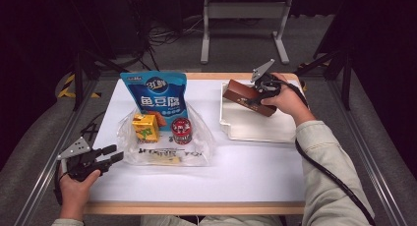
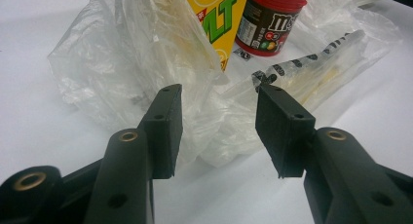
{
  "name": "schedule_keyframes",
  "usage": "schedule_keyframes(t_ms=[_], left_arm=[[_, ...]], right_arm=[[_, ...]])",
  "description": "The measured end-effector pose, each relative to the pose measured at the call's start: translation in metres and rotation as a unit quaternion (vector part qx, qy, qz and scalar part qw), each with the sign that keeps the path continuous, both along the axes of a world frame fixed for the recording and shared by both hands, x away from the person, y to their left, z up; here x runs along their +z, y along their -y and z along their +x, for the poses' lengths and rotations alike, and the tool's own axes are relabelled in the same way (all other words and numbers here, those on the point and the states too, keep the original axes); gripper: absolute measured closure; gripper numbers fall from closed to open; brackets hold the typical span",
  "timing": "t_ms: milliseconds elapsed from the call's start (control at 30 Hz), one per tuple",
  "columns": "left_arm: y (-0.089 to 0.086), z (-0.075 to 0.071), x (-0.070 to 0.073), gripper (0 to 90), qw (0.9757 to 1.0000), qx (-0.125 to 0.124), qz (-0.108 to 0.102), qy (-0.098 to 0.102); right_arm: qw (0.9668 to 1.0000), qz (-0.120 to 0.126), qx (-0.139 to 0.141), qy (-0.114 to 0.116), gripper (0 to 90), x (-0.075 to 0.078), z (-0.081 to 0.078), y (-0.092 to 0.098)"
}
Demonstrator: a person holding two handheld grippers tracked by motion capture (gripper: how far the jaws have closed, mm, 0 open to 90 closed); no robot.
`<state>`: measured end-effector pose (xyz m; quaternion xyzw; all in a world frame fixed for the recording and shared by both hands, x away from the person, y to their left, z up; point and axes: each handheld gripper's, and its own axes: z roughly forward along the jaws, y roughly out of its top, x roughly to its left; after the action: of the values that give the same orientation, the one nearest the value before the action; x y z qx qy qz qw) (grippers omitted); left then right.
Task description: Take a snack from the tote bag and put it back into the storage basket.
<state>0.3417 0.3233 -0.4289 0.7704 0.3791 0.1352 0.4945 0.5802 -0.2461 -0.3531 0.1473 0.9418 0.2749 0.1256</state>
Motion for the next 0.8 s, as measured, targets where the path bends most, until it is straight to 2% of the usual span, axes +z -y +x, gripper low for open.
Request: schedule_keyframes(t_ms=[133,800], left_arm=[[0.000,0.000,0.000,53.3,1.0000,-0.001,-0.001,0.000],[0.001,0.001,0.000,53.3,1.0000,-0.002,-0.002,-0.001]], right_arm=[[0.9999,-0.015,0.002,-0.001,42.4,-0.003,0.001,0.001],[0.9991,-0.041,0.004,-0.008,42.3,-0.019,0.003,0.001]])
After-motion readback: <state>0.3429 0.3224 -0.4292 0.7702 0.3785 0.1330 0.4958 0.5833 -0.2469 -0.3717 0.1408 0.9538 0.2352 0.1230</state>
